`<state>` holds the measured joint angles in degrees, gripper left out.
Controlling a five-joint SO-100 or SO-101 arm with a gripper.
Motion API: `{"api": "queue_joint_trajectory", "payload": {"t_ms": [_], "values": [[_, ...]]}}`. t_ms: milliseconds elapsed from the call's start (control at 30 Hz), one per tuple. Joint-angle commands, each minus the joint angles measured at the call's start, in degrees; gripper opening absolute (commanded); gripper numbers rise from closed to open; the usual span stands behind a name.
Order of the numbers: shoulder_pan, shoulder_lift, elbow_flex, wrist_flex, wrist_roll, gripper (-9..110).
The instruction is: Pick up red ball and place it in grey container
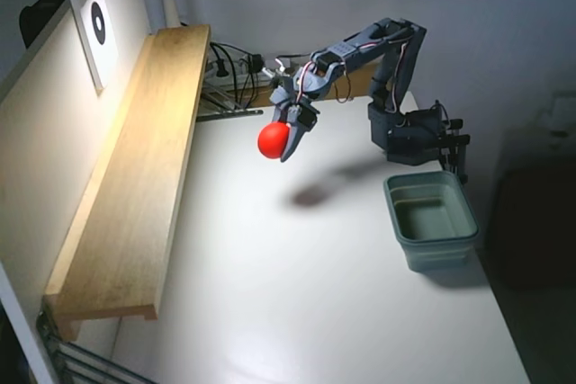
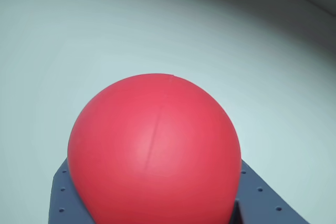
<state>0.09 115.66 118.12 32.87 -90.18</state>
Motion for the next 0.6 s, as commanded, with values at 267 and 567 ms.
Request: {"api": "queue_joint_trajectory", "payload": {"t_ms": [267, 567], "values": [[-0.03, 0.98, -15.73, 11.45, 0.18, 23], [-6.87, 0.98, -15.73, 11.45, 0.18, 23]]}}
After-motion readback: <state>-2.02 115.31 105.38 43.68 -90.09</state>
